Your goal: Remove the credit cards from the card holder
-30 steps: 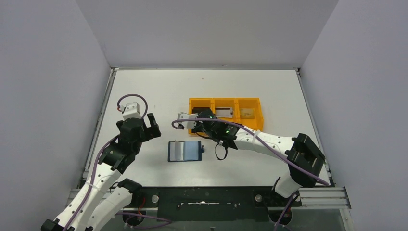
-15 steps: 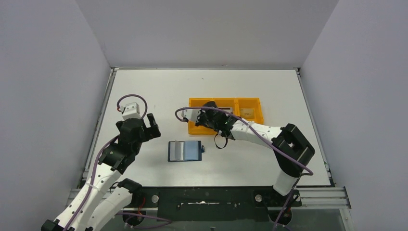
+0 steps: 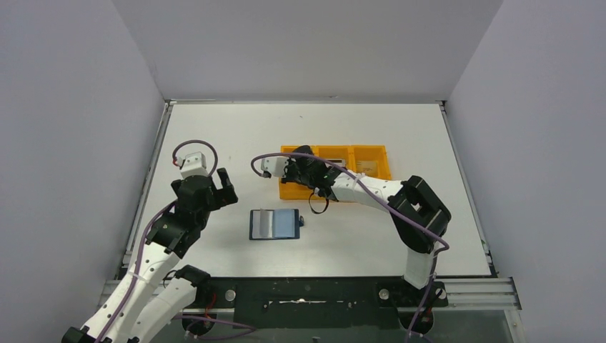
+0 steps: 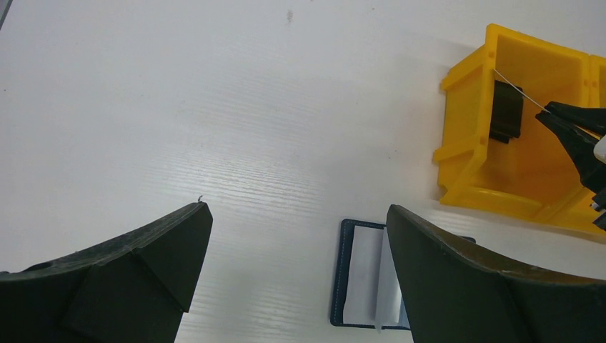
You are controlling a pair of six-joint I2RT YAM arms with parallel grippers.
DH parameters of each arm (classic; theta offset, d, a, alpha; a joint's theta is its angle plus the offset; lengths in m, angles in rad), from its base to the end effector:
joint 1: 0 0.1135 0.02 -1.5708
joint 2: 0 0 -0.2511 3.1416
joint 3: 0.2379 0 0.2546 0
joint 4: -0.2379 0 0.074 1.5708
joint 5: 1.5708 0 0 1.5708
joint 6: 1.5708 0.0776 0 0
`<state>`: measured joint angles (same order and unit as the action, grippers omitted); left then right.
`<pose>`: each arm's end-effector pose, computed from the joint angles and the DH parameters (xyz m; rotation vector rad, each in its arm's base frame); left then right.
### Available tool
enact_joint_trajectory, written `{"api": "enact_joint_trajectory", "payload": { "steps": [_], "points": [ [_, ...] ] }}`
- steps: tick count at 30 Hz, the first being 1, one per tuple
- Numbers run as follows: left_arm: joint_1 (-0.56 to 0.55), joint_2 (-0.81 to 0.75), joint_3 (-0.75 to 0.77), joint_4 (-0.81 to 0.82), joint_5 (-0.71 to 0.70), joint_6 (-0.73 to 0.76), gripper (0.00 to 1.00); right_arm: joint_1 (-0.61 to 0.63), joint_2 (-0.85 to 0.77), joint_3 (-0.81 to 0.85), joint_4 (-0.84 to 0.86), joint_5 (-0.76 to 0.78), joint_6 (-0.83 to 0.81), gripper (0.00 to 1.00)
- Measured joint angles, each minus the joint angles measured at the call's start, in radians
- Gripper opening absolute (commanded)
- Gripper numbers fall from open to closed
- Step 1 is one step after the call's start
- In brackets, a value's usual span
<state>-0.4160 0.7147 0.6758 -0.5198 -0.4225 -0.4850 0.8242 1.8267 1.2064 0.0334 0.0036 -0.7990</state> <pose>0.1983 -0.0528 0.2517 -0.3161 2.0527 -0.0995 0.3031 0.3272 0.1775 -1.5637 1.4868 0.0107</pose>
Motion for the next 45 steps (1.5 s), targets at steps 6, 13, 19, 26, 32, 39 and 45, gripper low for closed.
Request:
{"api": "enact_joint_trajectory", "payload": {
  "steps": [6, 13, 19, 26, 32, 39, 45],
  "points": [
    [0.0, 0.0, 0.0, 0.0, 0.001, 0.0, 0.96, -0.005, 0.037, 0.021, 0.002, 0.028, -0.024, 0.0],
    [0.004, 0.0, 0.0, 0.0, 0.002, 0.0, 0.96, -0.012, 0.051, 0.02, 0.003, 0.034, -0.026, 0.0],
    [0.011, 0.005, 0.0, 0.0, 0.008, 0.001, 0.96, -0.016, 0.051, 0.02, 0.026, 0.043, -0.032, 0.0],
    [0.013, 0.005, 0.0, -0.001, -0.001, 0.0, 0.96, -0.027, 0.093, 0.026, 0.049, 0.058, -0.058, 0.04],
    [0.019, -0.001, 0.0, -0.001, -0.012, 0.0, 0.96, -0.032, 0.162, 0.043, 0.045, 0.061, -0.079, 0.1],
    [0.021, -0.002, 0.0, -0.001, -0.012, 0.0, 0.96, -0.033, 0.169, 0.059, 0.031, 0.06, -0.092, 0.34],
    [0.023, -0.003, 0.0, -0.001, -0.012, 0.0, 0.96, -0.035, 0.169, 0.062, 0.006, 0.06, -0.103, 0.35]
  ]
}}
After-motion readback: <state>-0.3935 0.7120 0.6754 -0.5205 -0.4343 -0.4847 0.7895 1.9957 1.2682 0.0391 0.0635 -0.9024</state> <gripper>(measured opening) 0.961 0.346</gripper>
